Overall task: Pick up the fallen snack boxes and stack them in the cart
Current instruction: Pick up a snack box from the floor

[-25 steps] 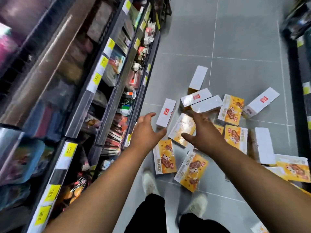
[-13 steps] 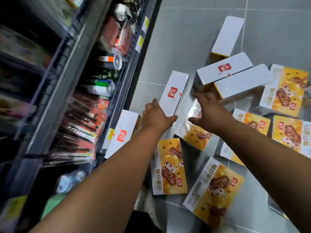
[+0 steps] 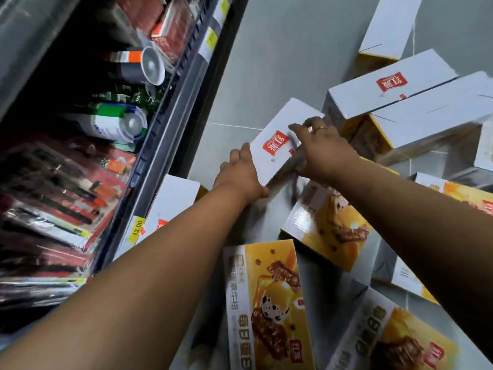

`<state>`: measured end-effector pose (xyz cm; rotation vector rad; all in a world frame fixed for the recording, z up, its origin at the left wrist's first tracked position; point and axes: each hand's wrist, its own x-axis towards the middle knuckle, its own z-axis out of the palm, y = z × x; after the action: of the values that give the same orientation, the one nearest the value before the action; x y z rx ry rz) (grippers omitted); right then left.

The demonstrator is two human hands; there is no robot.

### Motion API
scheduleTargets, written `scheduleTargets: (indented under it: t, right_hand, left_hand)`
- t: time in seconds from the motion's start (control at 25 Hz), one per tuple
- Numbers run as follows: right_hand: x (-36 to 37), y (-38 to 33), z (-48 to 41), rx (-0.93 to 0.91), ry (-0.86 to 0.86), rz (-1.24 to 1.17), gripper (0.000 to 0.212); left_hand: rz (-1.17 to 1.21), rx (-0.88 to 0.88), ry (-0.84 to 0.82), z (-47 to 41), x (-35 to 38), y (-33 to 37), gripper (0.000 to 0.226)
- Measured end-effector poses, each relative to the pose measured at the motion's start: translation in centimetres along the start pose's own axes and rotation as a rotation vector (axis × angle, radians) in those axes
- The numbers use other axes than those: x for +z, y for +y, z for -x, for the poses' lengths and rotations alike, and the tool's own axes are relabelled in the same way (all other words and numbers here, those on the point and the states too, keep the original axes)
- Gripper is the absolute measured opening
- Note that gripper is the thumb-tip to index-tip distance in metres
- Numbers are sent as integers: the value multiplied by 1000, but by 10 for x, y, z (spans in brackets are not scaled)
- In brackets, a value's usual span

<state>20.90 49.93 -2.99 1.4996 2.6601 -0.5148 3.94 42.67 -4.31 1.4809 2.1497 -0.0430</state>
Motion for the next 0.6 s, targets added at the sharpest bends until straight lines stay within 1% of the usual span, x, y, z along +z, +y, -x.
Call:
scheduleTargets:
  t: [0.12, 0.2, 0.28, 0.32, 0.48, 0.6]
  right_hand:
    - [0, -2, -18, -20, 14, 210, 89]
    - [1, -1, -25, 3, -74, 280, 99]
    - [5, 0, -29, -22, -165, 239, 100]
    - [8, -1, -29, -35, -181, 200, 98]
    - [14, -4, -19, -28, -152, 122, 88]
    - [7, 2, -13, -15, -98, 107, 86]
  left_hand:
    - [-105, 144, -60, 6, -10, -27, 107]
    - [-160, 213, -97, 4, -19, -42, 106]
    - [-193, 234, -118, -1, -27, -51, 108]
    - [-213, 237, -126, -3, -29, -54, 109]
    - [-259, 209, -125, -3, -28, -58, 109]
    - [-277, 245, -109, -2, -45, -54, 106]
